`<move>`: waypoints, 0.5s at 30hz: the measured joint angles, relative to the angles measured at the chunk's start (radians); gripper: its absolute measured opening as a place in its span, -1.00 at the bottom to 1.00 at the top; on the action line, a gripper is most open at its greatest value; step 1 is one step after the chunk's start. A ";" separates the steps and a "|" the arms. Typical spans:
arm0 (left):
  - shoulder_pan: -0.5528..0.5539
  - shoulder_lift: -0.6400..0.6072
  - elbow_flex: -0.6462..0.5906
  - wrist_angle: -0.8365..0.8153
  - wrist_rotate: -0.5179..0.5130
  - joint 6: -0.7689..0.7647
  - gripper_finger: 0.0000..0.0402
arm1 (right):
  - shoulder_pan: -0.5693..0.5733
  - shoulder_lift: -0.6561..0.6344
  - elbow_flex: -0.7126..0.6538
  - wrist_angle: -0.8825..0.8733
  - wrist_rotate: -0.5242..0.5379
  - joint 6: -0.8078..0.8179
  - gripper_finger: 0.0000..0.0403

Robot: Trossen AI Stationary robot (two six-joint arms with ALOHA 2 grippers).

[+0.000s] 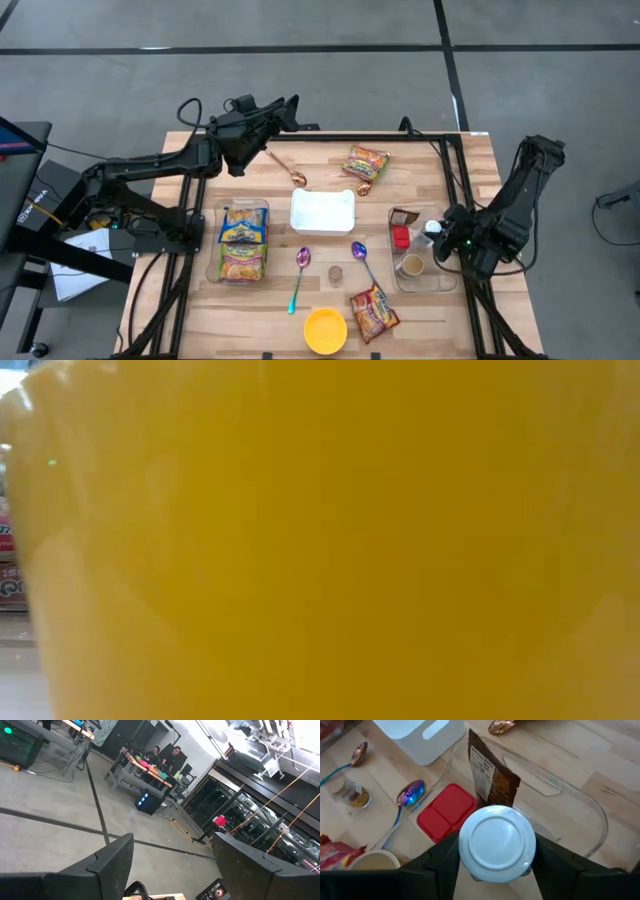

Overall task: Pick & Place Food Item
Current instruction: Put the white seasoning bottle into the right transparent bin

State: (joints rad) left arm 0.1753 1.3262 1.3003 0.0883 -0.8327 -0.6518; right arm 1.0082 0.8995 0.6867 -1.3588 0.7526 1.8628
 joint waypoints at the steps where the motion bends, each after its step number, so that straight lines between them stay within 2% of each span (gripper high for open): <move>1: 0.000 0.000 0.000 0.000 0.000 0.000 0.32 | 0.000 0.006 -0.002 -0.001 0.003 -0.003 -0.01; 15: 0.000 0.000 0.000 0.000 0.000 0.000 0.32 | -0.001 0.153 -0.004 0.050 0.050 -0.011 -0.01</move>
State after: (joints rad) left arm 0.1749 1.3266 1.3003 0.0882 -0.8330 -0.6518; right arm 1.0077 1.0520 0.6823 -1.3090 0.8026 1.8513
